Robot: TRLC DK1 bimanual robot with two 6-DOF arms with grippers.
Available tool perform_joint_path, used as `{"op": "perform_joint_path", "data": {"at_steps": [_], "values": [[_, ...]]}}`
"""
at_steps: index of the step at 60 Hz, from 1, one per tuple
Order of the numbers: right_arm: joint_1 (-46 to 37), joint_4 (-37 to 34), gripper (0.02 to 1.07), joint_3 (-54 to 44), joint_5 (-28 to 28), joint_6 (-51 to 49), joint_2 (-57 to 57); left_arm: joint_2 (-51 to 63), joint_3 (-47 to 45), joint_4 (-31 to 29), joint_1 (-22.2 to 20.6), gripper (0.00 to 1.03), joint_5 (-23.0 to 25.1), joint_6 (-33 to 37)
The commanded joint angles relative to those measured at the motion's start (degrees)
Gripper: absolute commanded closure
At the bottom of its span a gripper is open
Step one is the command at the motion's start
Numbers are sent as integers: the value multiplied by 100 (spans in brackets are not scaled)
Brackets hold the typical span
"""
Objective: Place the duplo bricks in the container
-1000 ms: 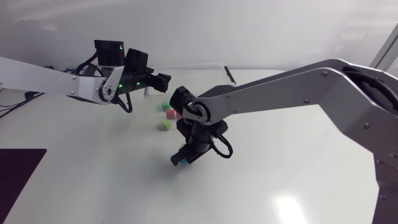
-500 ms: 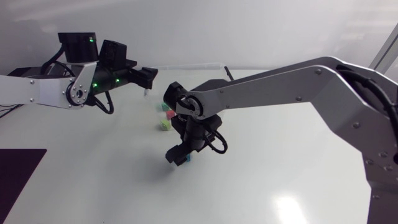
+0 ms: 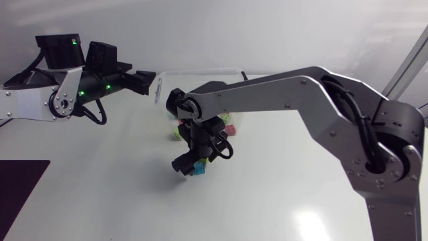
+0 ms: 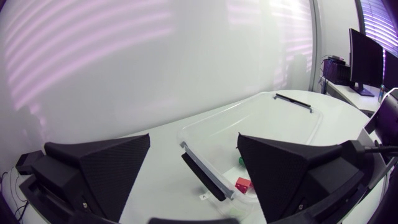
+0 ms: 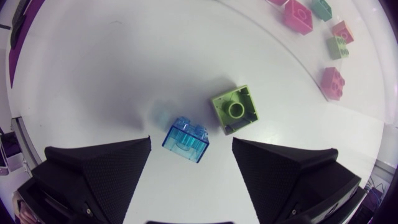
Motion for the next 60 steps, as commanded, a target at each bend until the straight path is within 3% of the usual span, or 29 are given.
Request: {"op": "perform_joint_path", "data": {"at_steps": [1,10,32,47,58,60], "values": [[36,-268,16,273,58,345,240,-165,-205,48,77,5,63,88],[27,-778,16,721,-74,784,451,-218,-276,57,94,5,63,97],[-17,-761,17,941,-417,1523,811,-350,-337,39,129,5,72,132],[-96,-655,38,959,-329,1751,767,-332,-408,83,121,5,63,141],[-131,-541,72,888,-259,1769,670,-315,-452,127,85,5,63,141],[-148,-479,72,827,-241,1769,609,-324,-460,145,94,5,63,141]]}}
